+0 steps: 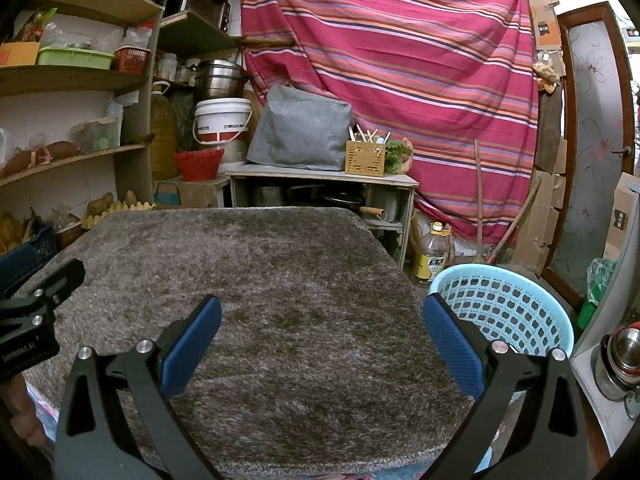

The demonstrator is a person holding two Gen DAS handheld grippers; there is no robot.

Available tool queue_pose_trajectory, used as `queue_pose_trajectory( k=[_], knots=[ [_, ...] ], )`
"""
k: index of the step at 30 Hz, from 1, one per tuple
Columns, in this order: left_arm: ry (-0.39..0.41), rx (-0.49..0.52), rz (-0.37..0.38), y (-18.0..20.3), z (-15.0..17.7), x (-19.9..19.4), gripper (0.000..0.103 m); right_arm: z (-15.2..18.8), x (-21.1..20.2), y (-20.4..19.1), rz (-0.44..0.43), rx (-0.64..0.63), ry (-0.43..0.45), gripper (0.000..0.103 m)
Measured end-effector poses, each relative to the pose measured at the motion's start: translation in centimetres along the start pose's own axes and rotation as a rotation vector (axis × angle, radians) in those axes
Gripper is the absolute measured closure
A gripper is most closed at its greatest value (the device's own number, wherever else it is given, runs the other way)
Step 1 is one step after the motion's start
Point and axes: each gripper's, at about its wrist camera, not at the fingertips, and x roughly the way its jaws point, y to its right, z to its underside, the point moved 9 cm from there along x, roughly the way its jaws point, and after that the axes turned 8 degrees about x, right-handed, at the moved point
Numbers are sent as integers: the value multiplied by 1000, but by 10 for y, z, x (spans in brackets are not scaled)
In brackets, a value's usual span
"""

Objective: Collect trash

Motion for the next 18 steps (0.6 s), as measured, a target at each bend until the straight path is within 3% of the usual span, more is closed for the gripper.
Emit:
queue_pose_trajectory(
  k=[18],
  knots=[
    [-1,1,-1,-2,-1,0,5,2,1,1,-1,0,-3,4]
  ],
)
